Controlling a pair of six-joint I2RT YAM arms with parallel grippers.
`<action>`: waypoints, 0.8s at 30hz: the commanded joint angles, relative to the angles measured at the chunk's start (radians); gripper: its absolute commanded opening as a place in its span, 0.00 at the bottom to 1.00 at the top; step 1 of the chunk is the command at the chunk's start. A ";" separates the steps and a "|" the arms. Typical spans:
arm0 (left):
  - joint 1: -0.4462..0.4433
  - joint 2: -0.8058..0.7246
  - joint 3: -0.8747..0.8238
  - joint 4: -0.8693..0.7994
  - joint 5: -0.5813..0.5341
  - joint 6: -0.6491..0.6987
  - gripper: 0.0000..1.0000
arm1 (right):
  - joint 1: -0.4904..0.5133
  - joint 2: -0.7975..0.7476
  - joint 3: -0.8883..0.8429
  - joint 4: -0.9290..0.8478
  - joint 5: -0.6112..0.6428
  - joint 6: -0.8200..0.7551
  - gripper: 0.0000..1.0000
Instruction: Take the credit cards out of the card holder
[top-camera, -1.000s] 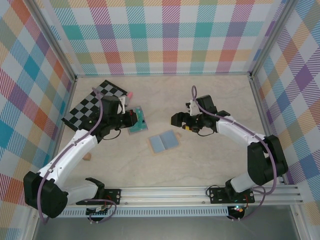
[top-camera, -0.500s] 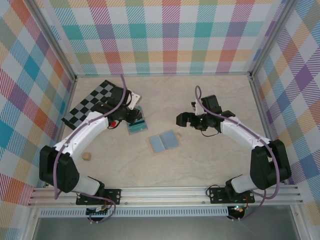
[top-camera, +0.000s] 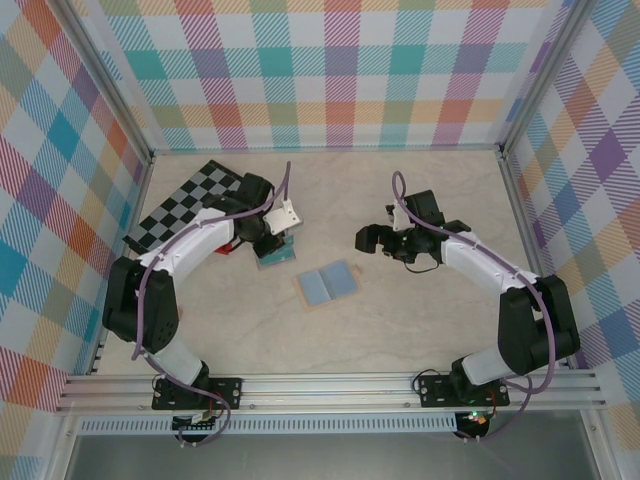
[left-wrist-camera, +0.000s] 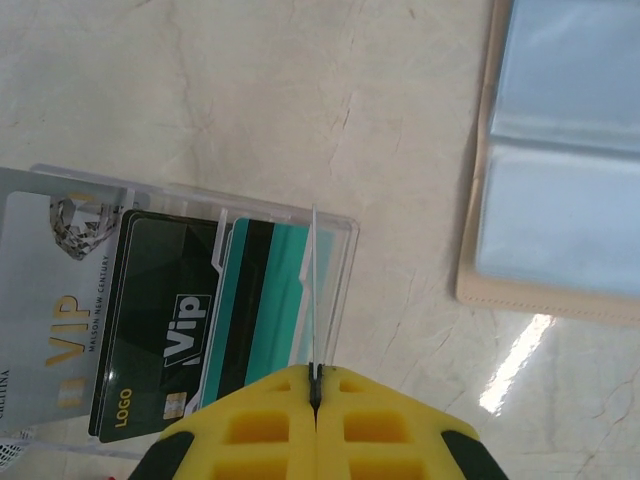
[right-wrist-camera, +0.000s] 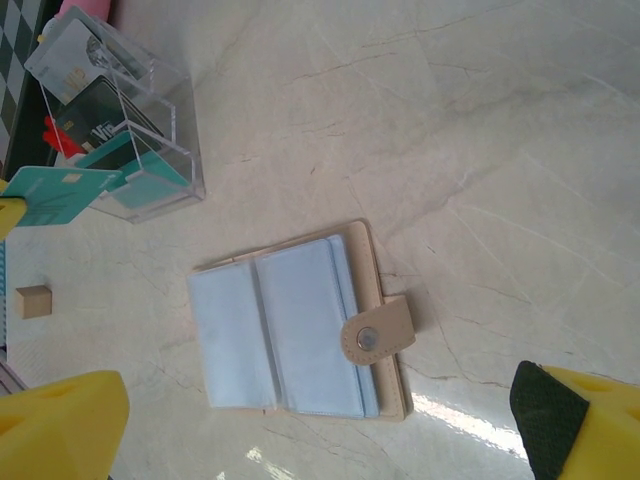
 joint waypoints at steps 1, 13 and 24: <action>0.029 0.011 0.029 -0.036 0.004 0.085 0.00 | -0.007 -0.004 -0.008 -0.002 -0.023 0.008 1.00; 0.048 0.076 0.061 -0.044 -0.028 0.197 0.00 | -0.007 -0.010 -0.014 0.017 -0.051 0.014 1.00; 0.051 0.117 0.083 -0.017 -0.048 0.157 0.20 | -0.007 -0.016 -0.016 0.012 -0.047 0.011 1.00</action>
